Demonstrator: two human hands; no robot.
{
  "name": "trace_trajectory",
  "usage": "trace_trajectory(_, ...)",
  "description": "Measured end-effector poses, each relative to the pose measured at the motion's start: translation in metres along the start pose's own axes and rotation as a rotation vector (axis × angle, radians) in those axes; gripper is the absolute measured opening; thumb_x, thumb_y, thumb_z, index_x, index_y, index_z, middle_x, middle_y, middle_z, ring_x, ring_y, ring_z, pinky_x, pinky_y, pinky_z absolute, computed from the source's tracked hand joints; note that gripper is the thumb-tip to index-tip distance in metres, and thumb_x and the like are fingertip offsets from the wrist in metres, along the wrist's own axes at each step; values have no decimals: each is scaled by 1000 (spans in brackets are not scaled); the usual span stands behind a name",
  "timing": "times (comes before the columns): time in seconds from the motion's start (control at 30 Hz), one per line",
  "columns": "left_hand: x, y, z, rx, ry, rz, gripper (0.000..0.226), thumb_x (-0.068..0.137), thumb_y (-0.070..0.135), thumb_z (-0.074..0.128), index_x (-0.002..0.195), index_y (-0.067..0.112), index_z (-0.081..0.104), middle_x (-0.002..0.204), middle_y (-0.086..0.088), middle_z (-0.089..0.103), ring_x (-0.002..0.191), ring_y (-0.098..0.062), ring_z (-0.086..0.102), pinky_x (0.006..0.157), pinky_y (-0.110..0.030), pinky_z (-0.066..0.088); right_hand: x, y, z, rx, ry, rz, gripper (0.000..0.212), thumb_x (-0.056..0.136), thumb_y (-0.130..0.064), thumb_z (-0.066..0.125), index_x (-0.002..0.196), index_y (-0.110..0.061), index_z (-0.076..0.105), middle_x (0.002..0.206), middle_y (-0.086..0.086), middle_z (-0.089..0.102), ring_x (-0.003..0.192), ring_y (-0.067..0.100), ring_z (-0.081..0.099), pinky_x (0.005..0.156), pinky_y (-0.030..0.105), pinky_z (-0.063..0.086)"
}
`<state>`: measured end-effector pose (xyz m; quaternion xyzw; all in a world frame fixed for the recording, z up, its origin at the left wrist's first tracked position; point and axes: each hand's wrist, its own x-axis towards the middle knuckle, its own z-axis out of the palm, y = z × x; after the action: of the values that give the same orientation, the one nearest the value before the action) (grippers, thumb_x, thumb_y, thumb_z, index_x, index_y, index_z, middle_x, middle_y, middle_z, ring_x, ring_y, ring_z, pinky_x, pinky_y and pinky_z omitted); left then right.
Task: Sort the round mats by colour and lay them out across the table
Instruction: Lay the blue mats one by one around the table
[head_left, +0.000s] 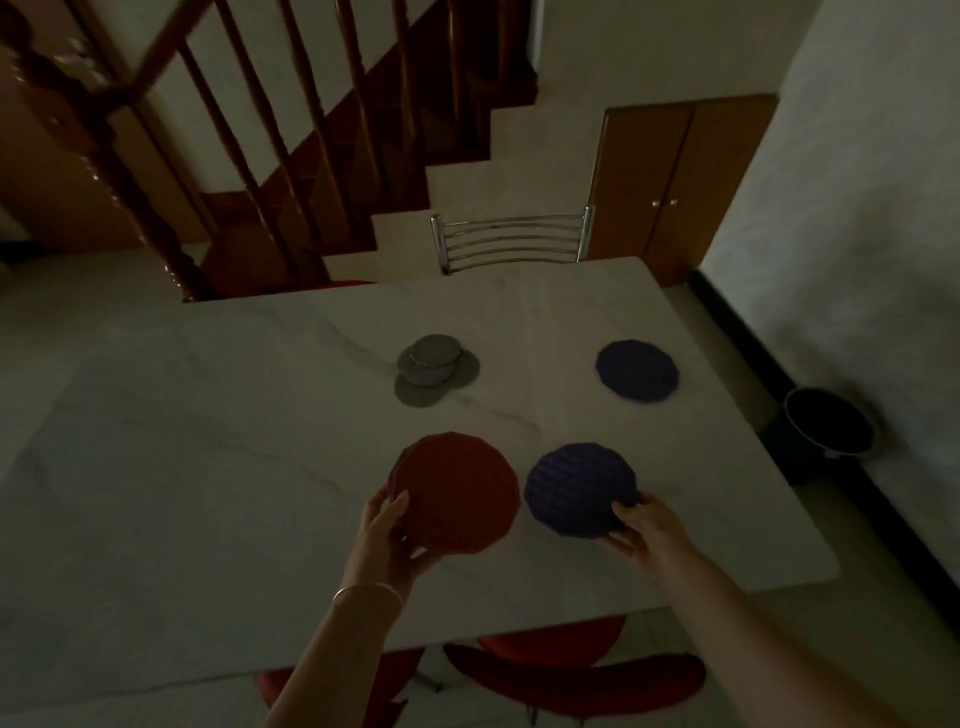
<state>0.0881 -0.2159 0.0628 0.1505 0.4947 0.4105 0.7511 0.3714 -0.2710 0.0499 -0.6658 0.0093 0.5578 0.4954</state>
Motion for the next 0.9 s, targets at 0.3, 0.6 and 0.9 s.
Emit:
trace_trajectory(0.3, 13, -14, 1, 45, 11, -18, 38, 87, 20, 60, 123, 31, 53, 118, -11, 61, 102, -35, 61, 61, -46, 59, 24, 25, 10, -121, 39, -13, 36, 92, 1, 53, 127, -9, 52, 136, 18, 51, 113, 40, 57, 81, 47, 53)
trace_trajectory(0.6, 10, -17, 0, 42, 21, -3, 44, 88, 19, 57, 131, 29, 48, 118, -11, 60, 106, -35, 59, 77, -53, 56, 27, 32, 2, -671, 103, -420, 41, 82, -2, 51, 119, -14, 60, 113, 13, 66, 102, 31, 63, 86, 51, 53)
trace_trajectory(0.9, 13, -22, 2, 23, 25, -23, 48, 83, 21, 62, 129, 31, 50, 121, -10, 57, 106, -36, 58, 64, -48, 59, 46, 28, -8, -923, -39, -412, 50, 84, -9, 60, 133, -14, 53, 100, 4, 66, 84, 12, 63, 74, 21, 52)
